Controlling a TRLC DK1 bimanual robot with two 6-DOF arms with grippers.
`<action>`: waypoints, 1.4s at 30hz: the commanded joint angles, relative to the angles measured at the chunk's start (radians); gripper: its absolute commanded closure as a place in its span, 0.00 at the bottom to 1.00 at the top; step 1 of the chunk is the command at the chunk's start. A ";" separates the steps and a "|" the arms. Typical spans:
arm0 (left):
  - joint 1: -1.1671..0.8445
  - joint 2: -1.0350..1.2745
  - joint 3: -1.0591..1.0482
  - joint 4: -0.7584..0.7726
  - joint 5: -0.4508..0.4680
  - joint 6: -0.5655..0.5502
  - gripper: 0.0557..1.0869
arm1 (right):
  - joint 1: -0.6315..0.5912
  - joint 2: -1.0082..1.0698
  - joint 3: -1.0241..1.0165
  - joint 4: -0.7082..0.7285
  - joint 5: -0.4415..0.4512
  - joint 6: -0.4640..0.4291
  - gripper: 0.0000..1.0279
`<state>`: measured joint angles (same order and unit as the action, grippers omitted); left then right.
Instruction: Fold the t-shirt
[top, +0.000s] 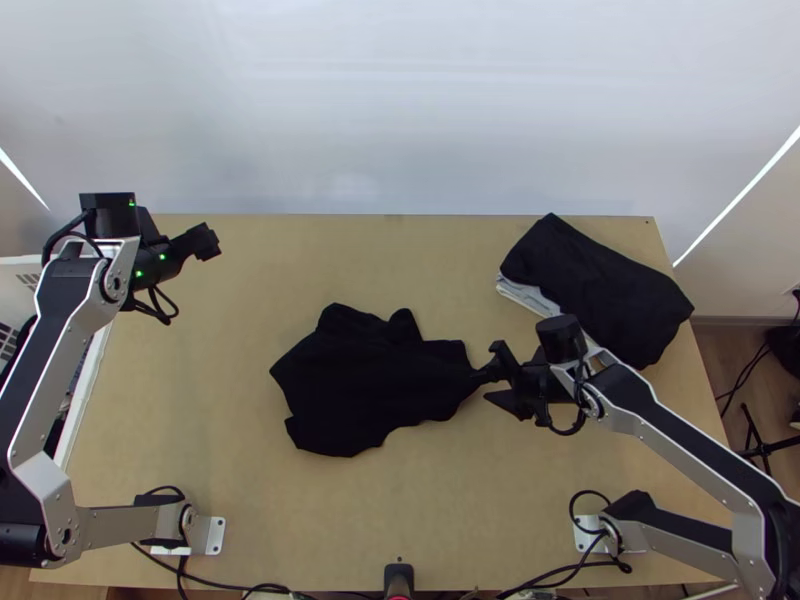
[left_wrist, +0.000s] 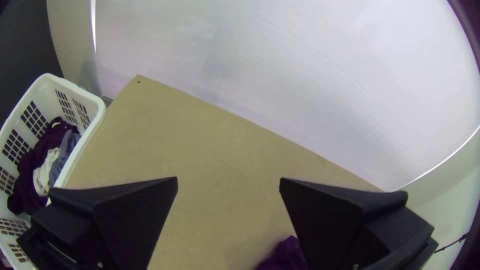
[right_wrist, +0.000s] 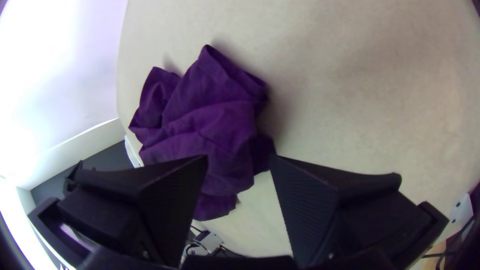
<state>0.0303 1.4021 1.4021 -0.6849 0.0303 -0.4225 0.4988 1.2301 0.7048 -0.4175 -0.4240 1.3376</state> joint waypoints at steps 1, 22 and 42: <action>0.005 0.006 0.003 0.010 0.000 0.005 0.04 | -0.003 0.043 -0.019 0.071 0.001 -0.028 0.53; 0.010 0.051 0.057 0.027 0.003 0.018 0.04 | 0.083 0.020 0.532 0.092 0.438 -0.451 0.97; -0.204 0.097 0.066 0.050 0.013 0.037 0.04 | 0.225 0.016 0.852 -0.429 0.498 -0.676 0.97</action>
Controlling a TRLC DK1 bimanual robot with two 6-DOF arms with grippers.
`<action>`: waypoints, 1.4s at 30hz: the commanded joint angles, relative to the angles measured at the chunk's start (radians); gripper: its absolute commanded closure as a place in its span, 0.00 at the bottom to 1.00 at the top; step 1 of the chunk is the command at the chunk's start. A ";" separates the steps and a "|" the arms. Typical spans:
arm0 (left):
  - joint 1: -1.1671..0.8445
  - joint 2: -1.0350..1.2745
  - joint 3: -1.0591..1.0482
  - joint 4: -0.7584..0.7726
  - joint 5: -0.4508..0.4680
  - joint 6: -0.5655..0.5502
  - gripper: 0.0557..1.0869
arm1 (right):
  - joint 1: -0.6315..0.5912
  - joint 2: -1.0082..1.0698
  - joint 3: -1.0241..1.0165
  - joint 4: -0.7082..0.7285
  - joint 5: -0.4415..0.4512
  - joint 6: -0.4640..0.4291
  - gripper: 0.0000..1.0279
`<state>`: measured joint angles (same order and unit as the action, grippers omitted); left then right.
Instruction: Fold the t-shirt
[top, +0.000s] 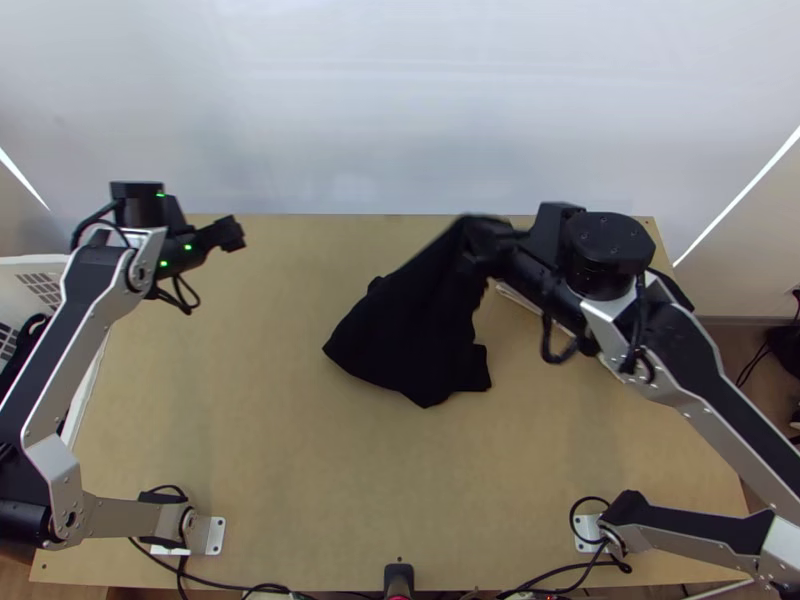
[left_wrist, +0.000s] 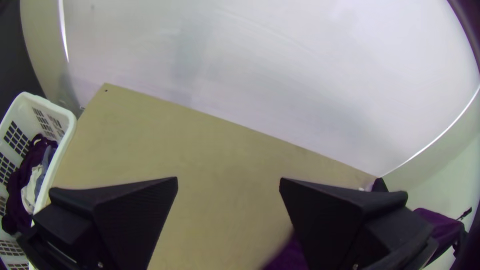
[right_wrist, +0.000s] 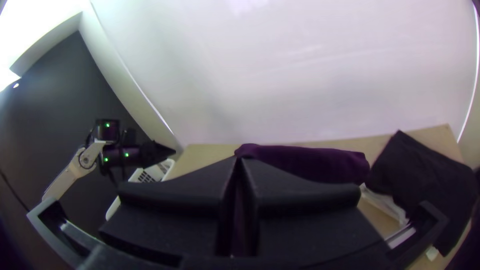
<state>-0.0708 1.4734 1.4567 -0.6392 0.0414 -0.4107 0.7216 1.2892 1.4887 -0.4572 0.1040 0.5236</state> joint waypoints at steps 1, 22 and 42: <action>-0.129 0.034 0.011 0.004 0.002 0.032 0.04 | -0.022 -0.048 0.061 -0.445 -0.044 0.147 0.97; -0.574 0.335 0.025 0.138 0.150 -0.002 0.04 | -0.338 -0.097 0.053 -0.726 -0.075 0.265 0.97; -0.658 0.473 0.059 0.182 0.110 0.118 0.74 | -0.367 -0.136 0.010 -0.790 -0.076 0.283 0.97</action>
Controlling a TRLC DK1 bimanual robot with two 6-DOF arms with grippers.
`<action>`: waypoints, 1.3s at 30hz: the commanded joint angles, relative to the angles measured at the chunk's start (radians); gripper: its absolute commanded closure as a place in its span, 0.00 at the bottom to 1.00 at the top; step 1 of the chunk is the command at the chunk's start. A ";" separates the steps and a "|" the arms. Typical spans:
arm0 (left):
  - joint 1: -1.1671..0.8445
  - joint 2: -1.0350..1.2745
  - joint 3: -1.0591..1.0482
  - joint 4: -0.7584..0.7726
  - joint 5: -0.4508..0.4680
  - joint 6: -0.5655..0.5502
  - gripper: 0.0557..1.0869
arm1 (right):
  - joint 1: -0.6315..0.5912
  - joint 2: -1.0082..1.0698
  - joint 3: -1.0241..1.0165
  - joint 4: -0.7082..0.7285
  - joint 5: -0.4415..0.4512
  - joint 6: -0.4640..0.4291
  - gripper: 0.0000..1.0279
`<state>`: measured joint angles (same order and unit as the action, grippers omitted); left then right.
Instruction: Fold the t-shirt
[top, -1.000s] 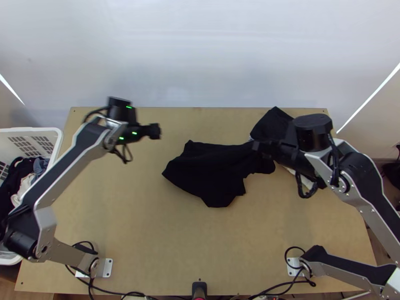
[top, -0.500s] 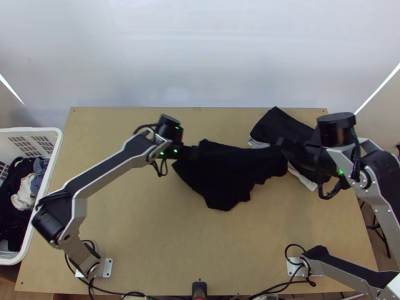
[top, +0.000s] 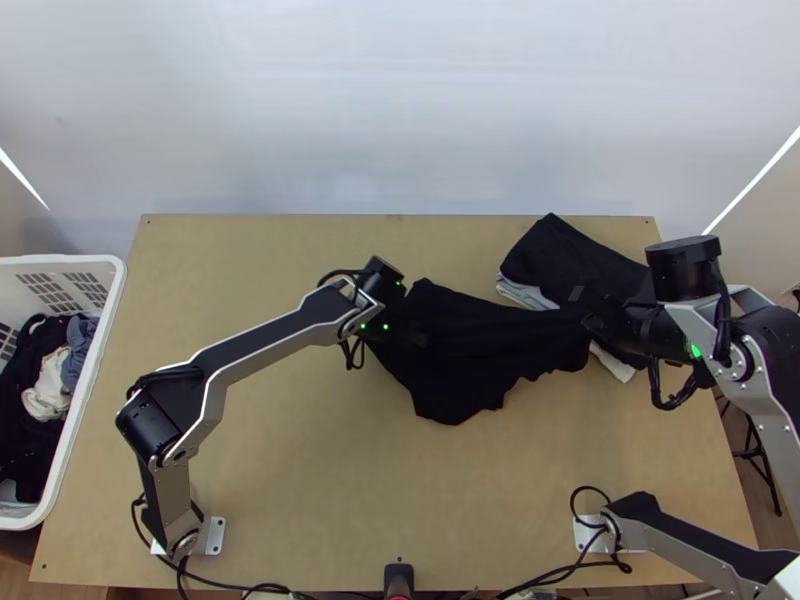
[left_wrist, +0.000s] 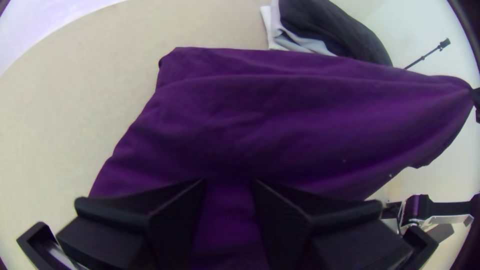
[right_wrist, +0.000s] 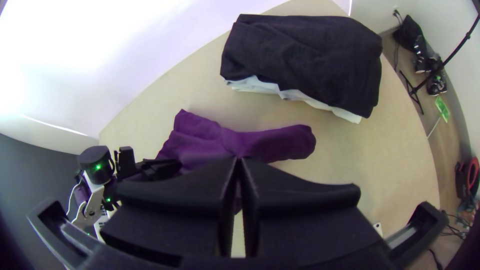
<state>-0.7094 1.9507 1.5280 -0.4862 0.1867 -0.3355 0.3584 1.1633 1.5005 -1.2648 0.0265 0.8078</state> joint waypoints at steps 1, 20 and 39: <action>-0.012 -0.009 -0.003 0.035 -0.050 0.047 0.77 | -0.004 -0.011 0.000 0.024 0.001 -0.004 0.97; 0.395 -0.065 0.277 -0.075 -0.064 0.052 0.33 | 0.027 0.027 0.026 0.220 0.003 -0.012 0.97; 0.142 0.521 0.814 -0.324 0.231 -0.186 0.04 | 0.037 0.029 -0.074 0.266 0.010 0.031 0.97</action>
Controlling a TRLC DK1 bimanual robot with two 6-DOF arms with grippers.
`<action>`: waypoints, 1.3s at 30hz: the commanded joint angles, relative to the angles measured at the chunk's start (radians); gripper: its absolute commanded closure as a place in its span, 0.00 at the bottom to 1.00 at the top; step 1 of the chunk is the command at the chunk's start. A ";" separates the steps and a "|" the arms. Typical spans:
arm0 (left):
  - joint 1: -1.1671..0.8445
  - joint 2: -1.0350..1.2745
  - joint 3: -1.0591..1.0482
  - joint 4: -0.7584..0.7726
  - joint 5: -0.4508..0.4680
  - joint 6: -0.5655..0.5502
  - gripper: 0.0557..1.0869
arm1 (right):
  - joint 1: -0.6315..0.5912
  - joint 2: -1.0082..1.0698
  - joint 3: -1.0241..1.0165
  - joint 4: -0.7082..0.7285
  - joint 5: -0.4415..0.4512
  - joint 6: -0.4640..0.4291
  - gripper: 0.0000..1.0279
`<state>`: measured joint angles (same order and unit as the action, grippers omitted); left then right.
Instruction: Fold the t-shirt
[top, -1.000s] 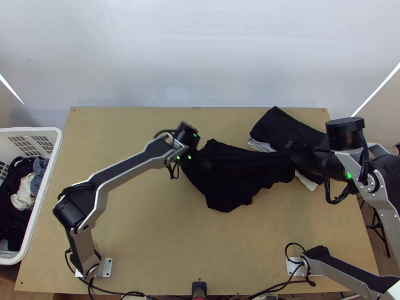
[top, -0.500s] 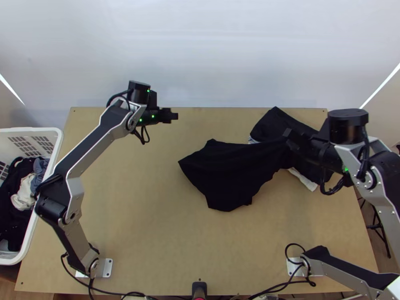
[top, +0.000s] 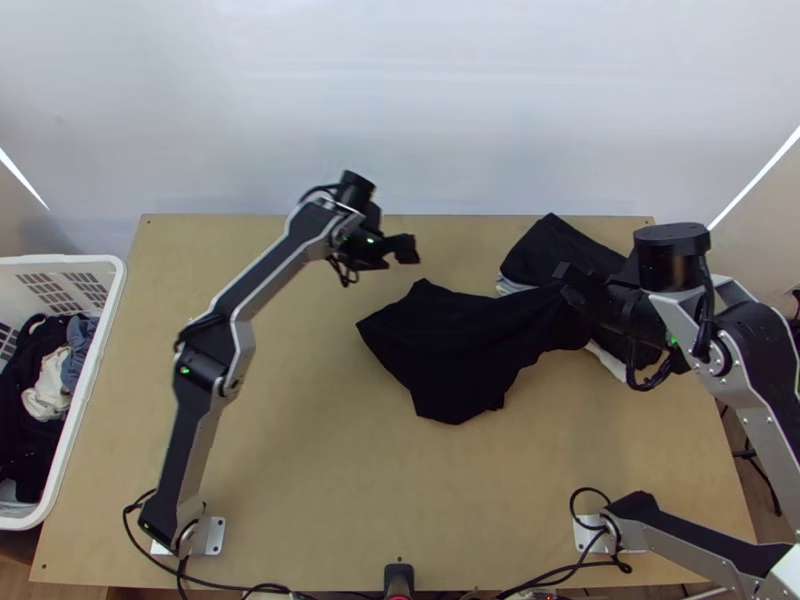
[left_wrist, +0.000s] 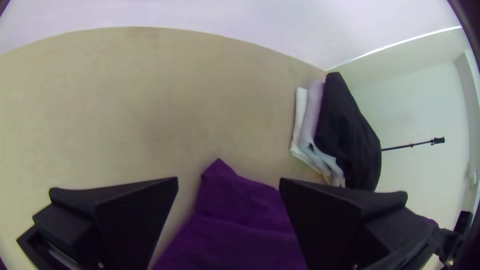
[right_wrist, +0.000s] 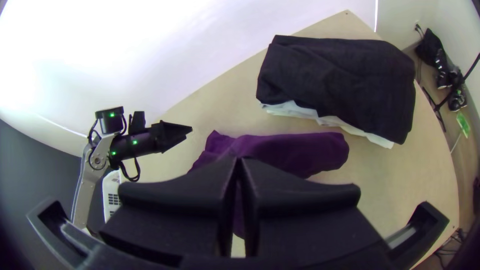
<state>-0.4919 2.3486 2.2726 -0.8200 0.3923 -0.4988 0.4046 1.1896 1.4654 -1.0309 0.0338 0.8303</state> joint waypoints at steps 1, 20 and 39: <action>-0.080 0.133 0.070 0.016 0.025 -0.023 0.04 | -0.010 0.005 -0.045 0.038 0.005 0.007 0.97; -0.106 0.156 0.039 0.018 -0.076 0.039 0.97 | -0.052 0.004 -0.065 0.089 0.006 0.010 0.97; 0.262 -0.529 -0.168 0.133 -0.333 -0.052 0.97 | -0.073 -0.097 -0.257 0.293 0.006 -0.049 0.97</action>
<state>-0.3740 2.0827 2.1902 -0.7166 0.1589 -0.5575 0.3332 1.1412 1.2850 -0.8341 0.0372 0.8028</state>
